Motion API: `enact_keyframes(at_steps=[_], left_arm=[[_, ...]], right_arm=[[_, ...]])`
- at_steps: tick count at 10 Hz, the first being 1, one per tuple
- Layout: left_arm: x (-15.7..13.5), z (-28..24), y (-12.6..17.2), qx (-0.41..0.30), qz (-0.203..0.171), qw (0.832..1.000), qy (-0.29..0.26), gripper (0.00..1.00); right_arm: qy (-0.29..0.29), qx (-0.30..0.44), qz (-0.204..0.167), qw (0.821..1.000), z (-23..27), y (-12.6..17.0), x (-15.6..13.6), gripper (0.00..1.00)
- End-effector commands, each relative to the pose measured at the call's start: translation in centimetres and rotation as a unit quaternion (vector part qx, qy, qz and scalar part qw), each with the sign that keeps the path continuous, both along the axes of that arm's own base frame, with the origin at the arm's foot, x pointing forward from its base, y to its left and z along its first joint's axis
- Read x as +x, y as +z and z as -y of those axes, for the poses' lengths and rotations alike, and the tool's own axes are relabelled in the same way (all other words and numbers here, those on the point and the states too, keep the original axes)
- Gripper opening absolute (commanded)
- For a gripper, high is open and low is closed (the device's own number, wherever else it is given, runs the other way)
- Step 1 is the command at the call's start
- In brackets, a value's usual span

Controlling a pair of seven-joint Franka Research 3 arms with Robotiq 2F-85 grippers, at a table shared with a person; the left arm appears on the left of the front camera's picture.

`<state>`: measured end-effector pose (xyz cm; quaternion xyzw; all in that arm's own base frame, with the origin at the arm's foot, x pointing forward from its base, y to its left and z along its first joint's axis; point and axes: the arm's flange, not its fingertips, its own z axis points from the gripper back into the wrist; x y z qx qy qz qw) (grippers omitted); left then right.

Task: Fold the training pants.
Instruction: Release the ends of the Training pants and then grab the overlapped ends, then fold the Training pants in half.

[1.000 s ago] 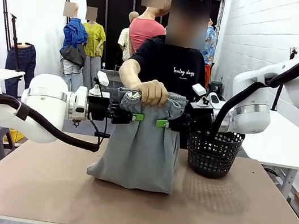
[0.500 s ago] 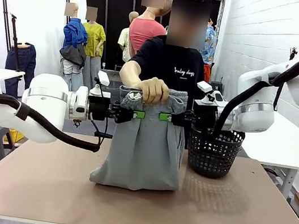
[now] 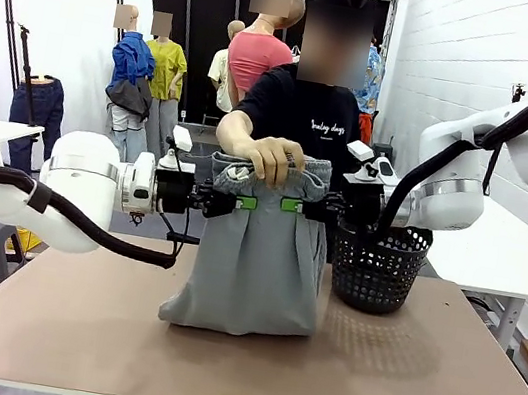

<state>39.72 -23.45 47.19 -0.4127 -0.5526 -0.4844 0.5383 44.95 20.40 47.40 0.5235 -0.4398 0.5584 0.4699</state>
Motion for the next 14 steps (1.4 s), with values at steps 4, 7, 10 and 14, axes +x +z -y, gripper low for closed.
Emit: enact_keyframes(at_steps=[4, 7, 10, 14], left_arm=[[0.08, -0.02, 0.16, 0.005, 0.002, 1.000, 0.012, 0.00], [0.08, -0.02, 0.16, 0.005, 0.002, 1.000, 0.012, 0.00], [0.08, -0.02, 0.16, 0.005, 0.002, 1.000, 0.012, 0.00], [0.08, -0.02, 0.16, 0.005, 0.002, 1.000, 0.012, 0.00]], right_arm=[[0.001, 0.007, -0.006, 1.000, 0.04, -0.20, -0.19, 0.00], [0.001, 0.007, -0.006, 1.000, 0.04, -0.20, -0.19, 0.00], [0.001, 0.007, -0.006, 1.000, 0.04, -0.20, -0.19, 0.00], [0.001, 0.007, -0.006, 1.000, 0.04, -0.20, -0.19, 0.00]])
